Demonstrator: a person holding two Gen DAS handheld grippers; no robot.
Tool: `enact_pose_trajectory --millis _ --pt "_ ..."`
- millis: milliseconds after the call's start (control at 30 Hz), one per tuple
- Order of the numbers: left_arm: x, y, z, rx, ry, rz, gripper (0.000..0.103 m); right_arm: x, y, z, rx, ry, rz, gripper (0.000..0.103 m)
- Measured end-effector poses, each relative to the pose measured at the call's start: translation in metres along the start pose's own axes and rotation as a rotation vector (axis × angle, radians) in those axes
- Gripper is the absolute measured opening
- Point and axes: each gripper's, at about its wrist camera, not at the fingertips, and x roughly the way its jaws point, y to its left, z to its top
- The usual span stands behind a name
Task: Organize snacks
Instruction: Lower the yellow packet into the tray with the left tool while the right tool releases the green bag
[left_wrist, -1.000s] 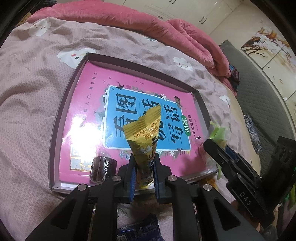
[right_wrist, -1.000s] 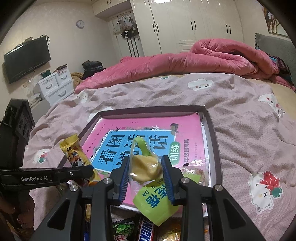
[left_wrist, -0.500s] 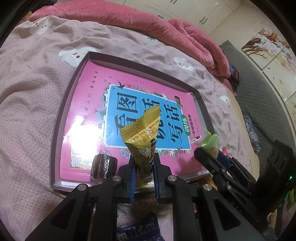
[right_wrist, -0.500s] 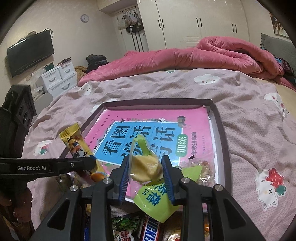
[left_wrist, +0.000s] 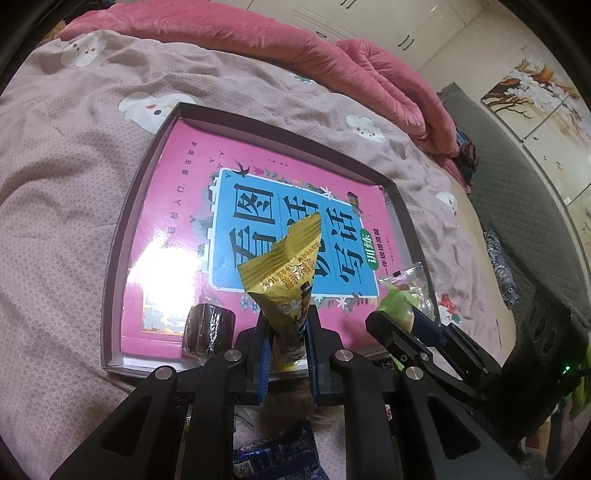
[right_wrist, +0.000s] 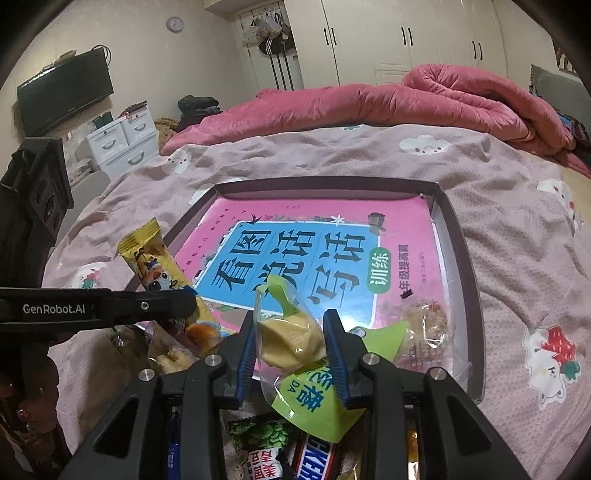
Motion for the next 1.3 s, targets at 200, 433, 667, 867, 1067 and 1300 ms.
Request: enact_pose_trajectory --millis 200,433,667,867,1067,1300 --pt "-0.001 0.0 0.0 -0.002 0.0 -0.002 0.016 0.003 -0.001 -0.004 0.013 0.017 -0.004 0.036" --pt "-0.002 0.001 0.0 -0.005 0.0 -0.001 0.016 0.001 -0.003 -0.004 0.022 0.014 -0.008 0.036" --pt "-0.002 0.002 0.001 -0.006 0.002 0.001 0.017 -0.001 -0.006 -0.005 0.036 0.013 -0.005 0.036" --pt "-0.003 0.002 0.001 -0.007 0.002 0.004 0.018 -0.002 -0.006 -0.007 0.039 0.013 -0.007 0.037" --pt "-0.004 0.003 0.001 -0.012 0.001 0.008 0.019 -0.005 -0.006 -0.006 0.048 0.013 -0.007 0.039" --pt "-0.005 0.005 0.0 -0.019 0.001 0.009 0.02 -0.009 -0.008 -0.007 0.056 0.007 -0.006 0.043"
